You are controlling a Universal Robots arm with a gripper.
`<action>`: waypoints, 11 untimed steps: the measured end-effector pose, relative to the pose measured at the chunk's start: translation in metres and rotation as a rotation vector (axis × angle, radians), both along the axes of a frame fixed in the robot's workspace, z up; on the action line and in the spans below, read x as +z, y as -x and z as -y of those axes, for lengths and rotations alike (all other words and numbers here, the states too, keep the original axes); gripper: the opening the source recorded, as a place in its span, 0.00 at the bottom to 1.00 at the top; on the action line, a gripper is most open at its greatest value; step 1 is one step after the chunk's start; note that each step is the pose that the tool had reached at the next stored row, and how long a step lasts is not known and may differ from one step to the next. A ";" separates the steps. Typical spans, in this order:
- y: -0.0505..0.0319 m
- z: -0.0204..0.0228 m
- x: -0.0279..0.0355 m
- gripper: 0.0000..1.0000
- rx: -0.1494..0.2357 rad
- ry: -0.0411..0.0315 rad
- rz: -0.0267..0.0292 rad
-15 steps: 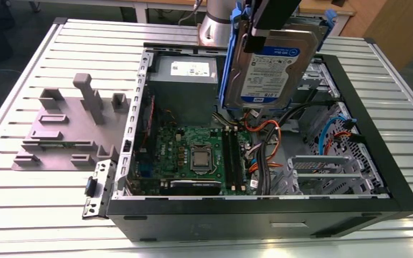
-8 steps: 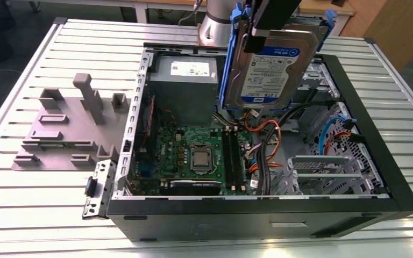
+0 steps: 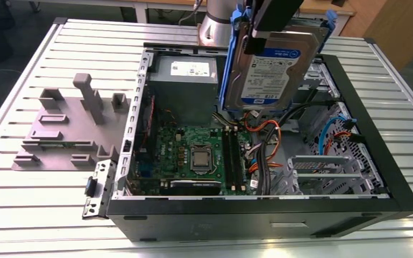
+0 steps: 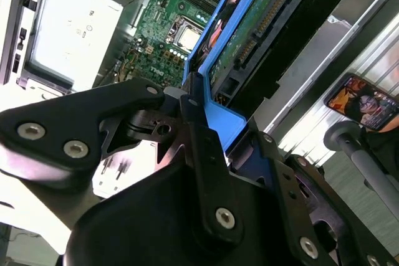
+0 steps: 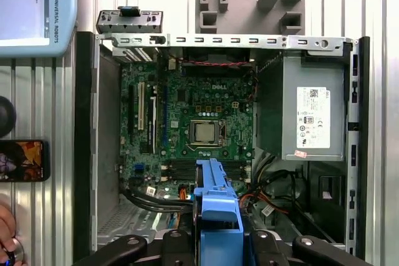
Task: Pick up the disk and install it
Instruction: 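Insert the disk into the insertion slot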
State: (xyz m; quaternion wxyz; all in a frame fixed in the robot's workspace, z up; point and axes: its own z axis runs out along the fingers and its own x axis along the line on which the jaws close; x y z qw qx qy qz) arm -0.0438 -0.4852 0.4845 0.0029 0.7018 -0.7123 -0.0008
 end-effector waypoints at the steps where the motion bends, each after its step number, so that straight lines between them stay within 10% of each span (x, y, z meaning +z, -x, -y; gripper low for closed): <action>1: 0.0000 0.0014 -0.0001 0.36 0.000 0.0000 0.0000; 11: -0.0059 0.0287 -0.0022 0.36 0.000 0.0000 0.0000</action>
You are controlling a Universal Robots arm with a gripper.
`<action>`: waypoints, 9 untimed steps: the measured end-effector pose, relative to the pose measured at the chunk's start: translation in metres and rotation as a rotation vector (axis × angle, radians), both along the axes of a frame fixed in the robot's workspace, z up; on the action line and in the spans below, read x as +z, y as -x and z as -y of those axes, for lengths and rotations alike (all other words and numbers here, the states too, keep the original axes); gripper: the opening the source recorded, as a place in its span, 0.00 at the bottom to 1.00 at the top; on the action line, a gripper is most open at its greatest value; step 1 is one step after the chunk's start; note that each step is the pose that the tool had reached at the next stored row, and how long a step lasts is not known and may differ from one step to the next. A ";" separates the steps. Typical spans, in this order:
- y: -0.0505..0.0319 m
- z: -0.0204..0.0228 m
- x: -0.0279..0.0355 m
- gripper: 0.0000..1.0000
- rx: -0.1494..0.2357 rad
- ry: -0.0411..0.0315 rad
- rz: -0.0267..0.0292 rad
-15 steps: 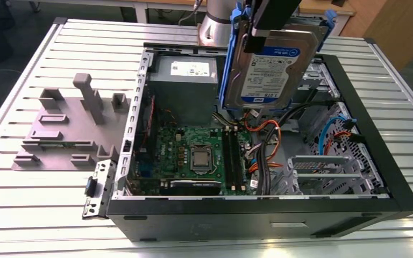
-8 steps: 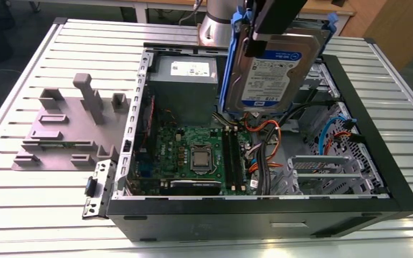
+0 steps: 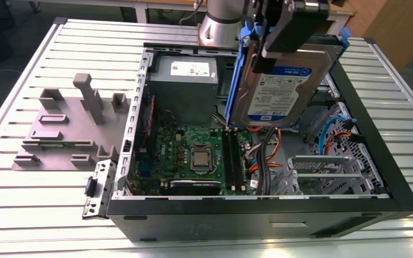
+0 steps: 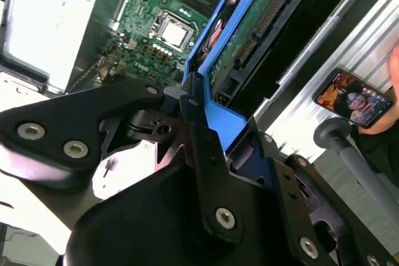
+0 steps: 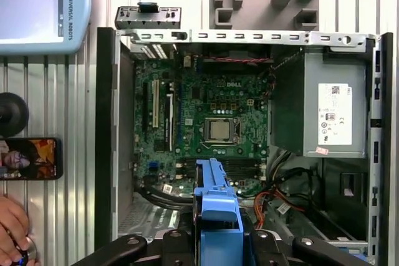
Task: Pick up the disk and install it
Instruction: 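Insert the disk into the insertion slot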
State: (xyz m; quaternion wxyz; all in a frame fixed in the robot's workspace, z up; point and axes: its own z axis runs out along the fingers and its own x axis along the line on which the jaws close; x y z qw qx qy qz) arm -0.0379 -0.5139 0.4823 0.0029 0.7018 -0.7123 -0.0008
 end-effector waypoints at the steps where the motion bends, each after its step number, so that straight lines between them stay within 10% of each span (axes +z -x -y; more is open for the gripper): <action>1: -0.0019 0.0020 -0.0003 0.36 0.000 0.0001 0.0000; 9: -0.0284 0.0098 -0.0035 0.36 0.000 -0.0002 0.0000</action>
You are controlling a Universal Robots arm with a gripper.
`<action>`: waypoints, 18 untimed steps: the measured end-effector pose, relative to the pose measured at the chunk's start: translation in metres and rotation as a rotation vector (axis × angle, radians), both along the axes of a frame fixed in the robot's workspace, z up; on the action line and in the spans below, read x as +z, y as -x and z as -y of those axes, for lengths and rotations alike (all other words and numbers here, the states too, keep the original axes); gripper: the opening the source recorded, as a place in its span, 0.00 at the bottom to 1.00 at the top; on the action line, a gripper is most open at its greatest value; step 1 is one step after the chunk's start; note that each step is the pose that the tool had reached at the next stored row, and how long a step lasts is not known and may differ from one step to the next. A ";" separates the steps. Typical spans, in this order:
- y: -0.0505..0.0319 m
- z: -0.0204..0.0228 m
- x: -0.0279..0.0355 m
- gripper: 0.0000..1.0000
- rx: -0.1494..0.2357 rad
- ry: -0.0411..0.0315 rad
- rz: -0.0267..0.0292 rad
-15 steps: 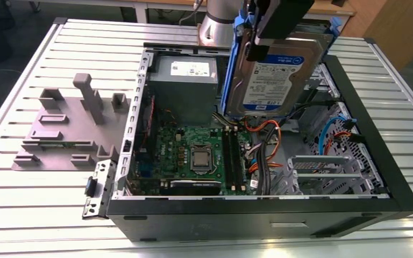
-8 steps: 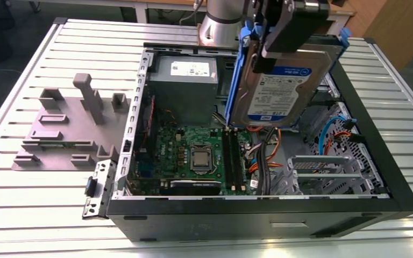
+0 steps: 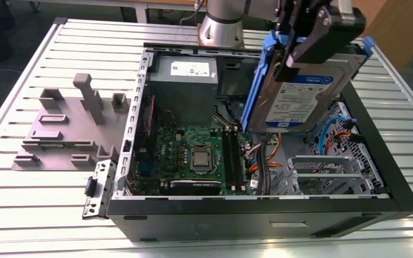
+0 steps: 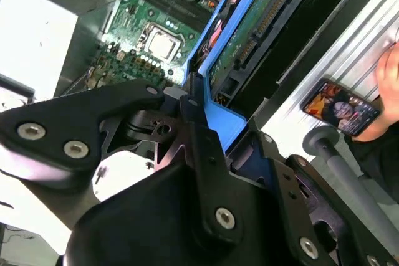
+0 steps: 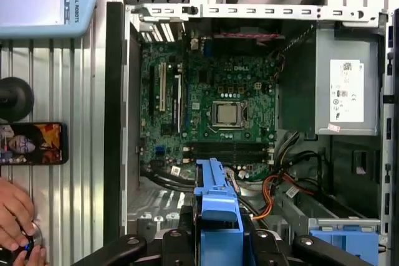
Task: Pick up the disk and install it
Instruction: 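Insert the disk into the insertion slot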
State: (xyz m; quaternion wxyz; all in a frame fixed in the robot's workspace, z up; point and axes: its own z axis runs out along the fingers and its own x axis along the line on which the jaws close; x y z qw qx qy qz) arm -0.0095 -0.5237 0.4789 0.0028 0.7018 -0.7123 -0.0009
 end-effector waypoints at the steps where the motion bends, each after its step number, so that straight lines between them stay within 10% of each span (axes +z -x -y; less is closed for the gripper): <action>1: -0.0054 0.0011 -0.0006 0.36 0.000 0.0004 -0.0001; 11: -0.0154 0.0231 -0.0060 0.36 0.000 0.0002 0.0000; 18: -0.0385 0.0289 -0.0109 0.36 0.000 0.0005 -0.0002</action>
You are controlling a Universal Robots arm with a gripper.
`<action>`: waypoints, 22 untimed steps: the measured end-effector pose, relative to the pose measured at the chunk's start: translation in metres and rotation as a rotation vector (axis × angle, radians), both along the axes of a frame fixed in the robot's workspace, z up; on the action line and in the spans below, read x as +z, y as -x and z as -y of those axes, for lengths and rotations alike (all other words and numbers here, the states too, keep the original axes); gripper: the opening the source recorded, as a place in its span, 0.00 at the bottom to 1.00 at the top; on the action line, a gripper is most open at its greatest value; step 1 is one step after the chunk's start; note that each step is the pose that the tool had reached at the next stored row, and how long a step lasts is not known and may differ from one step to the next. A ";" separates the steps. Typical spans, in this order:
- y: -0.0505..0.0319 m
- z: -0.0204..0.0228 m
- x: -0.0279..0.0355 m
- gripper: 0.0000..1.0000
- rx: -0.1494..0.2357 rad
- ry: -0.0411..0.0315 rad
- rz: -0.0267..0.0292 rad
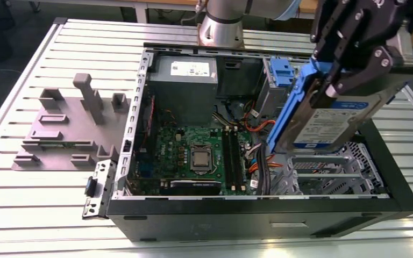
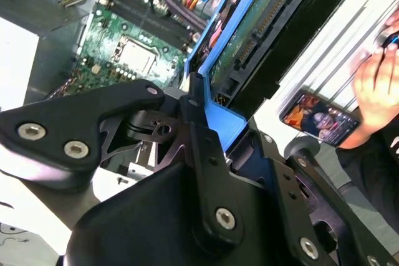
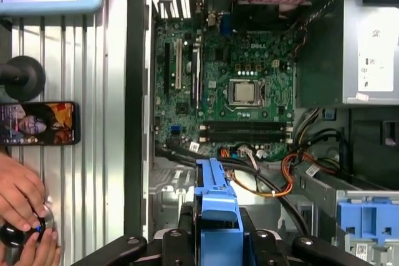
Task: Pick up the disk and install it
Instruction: 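Insert the disk into the insertion slot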
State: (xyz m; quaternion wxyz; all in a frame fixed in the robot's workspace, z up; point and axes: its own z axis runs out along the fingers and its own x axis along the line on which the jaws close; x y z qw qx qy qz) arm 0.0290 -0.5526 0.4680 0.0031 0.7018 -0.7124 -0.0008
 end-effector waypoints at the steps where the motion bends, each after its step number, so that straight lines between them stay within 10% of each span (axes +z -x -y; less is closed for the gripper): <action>1: -0.0035 0.0008 -0.0008 0.36 0.000 -0.0001 0.0000; 11: -0.0308 0.0087 -0.0106 0.36 0.000 -0.0001 0.0000; 22: -0.0433 0.0111 -0.0230 0.36 0.000 -0.0001 0.0000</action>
